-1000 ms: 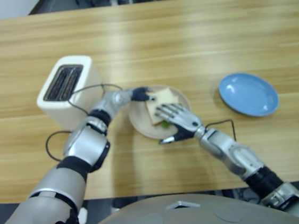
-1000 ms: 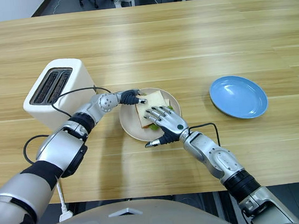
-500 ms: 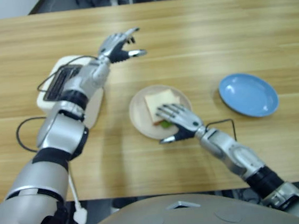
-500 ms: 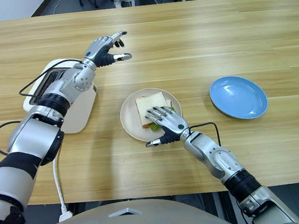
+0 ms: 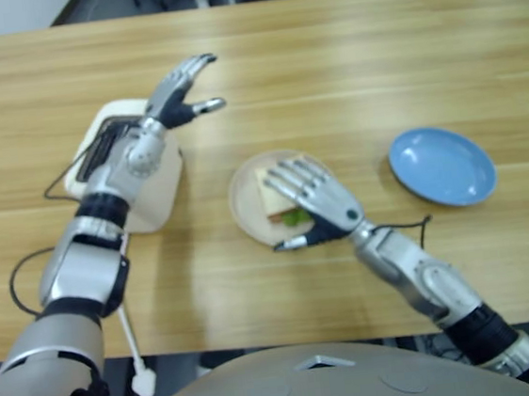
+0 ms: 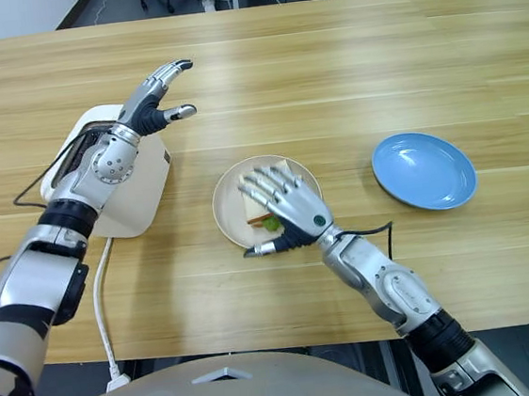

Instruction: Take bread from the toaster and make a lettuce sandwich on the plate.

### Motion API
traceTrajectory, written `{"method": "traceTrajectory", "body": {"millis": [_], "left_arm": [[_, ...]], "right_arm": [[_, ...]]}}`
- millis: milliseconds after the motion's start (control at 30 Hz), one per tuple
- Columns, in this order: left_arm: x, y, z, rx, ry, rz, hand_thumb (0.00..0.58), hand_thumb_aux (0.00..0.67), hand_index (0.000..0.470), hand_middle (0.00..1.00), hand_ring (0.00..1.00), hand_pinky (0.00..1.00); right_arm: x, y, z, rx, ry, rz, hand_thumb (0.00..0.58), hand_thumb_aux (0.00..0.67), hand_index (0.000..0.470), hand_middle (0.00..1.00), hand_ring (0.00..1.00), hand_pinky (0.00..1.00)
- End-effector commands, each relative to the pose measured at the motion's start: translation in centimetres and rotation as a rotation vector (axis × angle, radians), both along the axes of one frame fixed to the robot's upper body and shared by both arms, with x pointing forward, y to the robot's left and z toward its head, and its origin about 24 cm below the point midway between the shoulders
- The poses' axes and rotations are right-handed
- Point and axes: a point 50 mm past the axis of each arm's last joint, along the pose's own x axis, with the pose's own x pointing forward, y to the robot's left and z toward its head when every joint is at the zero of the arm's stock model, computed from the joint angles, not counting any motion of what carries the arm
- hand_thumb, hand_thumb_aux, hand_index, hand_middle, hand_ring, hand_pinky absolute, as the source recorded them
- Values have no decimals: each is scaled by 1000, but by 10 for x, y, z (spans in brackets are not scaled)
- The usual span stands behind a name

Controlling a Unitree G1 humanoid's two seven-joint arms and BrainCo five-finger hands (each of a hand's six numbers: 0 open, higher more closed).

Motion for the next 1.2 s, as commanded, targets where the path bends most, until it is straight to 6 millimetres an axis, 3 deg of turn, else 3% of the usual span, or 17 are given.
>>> {"method": "traceTrajectory", "body": {"millis": [33, 67, 100, 133, 167, 200, 233, 300, 333, 400, 500, 633, 767, 900, 1100, 1200], "left_arm": [[-15, -2, -15, -153, 176, -111, 0, 0, 0, 0, 0, 0], [-24, -3, -11, -182, 193, -180, 0, 0, 0, 0, 0, 0], [-30, -3, -8, -197, 206, -224, 0, 0, 0, 271, 271, 271], [-34, -2, -5, -205, 217, -253, 0, 0, 0, 847, 847, 847], [-38, -2, -8, -169, 273, -289, 0, 0, 0, 1000, 1000, 1000], [-42, -1, -11, -113, 318, -323, 201, 129, 88, 1000, 1000, 1000], [-46, -1, -13, -75, 353, -350, 476, 386, 265, 1000, 1000, 1000], [-55, 0, -16, 10, 395, -395, 476, 386, 265, 1000, 1000, 1000], [-64, 3, -22, 80, 468, -443, 580, 670, 460, 1000, 1000, 1000], [-84, 7, -34, 223, 611, -535, 580, 670, 460, 1000, 1000, 1000], [-106, 10, -42, 365, 721, -614, 580, 670, 460, 1000, 1000, 1000], [-121, 6, -34, 354, 784, -712, 580, 670, 460, 1000, 1000, 1000], [-131, 11, -38, 419, 878, -731, 580, 670, 460, 1000, 1000, 1000], [-137, 17, -57, 523, 996, -720, 580, 670, 460, 1000, 1000, 1000], [-141, 0, -81, 604, 1053, -769, 580, 670, 460, 1000, 1000, 1000], [-132, -12, -97, 673, 1055, -759, 580, 670, 460, 1000, 1000, 1000]], "right_arm": [[-9, -6, 17, 113, 6, 7, 0, 0, 0, 0, 0, 0], [-8, -12, 16, 117, 56, -15, 0, 0, 0, 0, 0, 0], [-6, -17, 14, 114, 97, -35, 0, 0, 0, 0, 0, 0], [-5, -21, 13, 111, 124, -48, 49, 29, 20, 0, 0, 0], [0, -30, 8, 84, 206, -88, 415, 313, 215, 0, 0, 0], [3, -38, 2, 57, 282, -121, 503, 426, 292, 47, 47, 47], [6, -44, -1, 41, 337, -143, 580, 654, 449, 541, 541, 541], [8, -57, -7, 9, 446, -179, 580, 654, 449, 541, 541, 541], [4, -67, -17, -55, 577, -179, 580, 670, 460, 1000, 1000, 1000], [-8, -85, -35, -164, 819, -196, 580, 670, 460, 1000, 1000, 1000], [-19, -95, -42, -212, 985, -182, 580, 670, 460, 1000, 1000, 1000], [-33, -97, -46, -228, 1122, -156, 580, 670, 460, 1000, 1000, 1000], [-48, -84, -56, -250, 1242, -68, 580, 670, 460, 1000, 1000, 1000], [-54, -70, -68, -281, 1313, 2, 580, 670, 460, 1000, 1000, 1000], [-53, -50, -96, -317, 1388, 72, 580, 670, 460, 1000, 1000, 1000], [-41, -41, -112, -306, 1376, 69, 580, 670, 460, 1000, 1000, 1000]]}}
